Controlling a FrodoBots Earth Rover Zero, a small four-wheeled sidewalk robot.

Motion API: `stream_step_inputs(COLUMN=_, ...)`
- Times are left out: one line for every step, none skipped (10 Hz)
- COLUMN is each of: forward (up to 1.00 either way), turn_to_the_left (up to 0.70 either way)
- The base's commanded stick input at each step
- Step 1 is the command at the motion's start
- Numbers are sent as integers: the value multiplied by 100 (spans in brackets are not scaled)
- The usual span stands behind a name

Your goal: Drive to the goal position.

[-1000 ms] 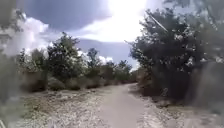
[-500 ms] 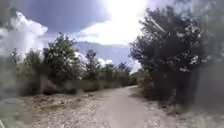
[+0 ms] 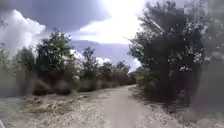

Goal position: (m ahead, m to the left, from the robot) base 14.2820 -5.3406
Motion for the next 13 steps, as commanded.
stream_step_inputs(forward=70, turn_to_the_left=0)
stream_step_inputs(forward=70, turn_to_the_left=0)
stream_step_inputs(forward=70, turn_to_the_left=0)
stream_step_inputs(forward=70, turn_to_the_left=0)
stream_step_inputs(forward=70, turn_to_the_left=0)
stream_step_inputs(forward=70, turn_to_the_left=0)
stream_step_inputs(forward=70, turn_to_the_left=0)
stream_step_inputs(forward=70, turn_to_the_left=0)
stream_step_inputs(forward=70, turn_to_the_left=0)
stream_step_inputs(forward=70, turn_to_the_left=0)
stream_step_inputs(forward=70, turn_to_the_left=0)
stream_step_inputs(forward=70, turn_to_the_left=0)
stream_step_inputs(forward=70, turn_to_the_left=0)
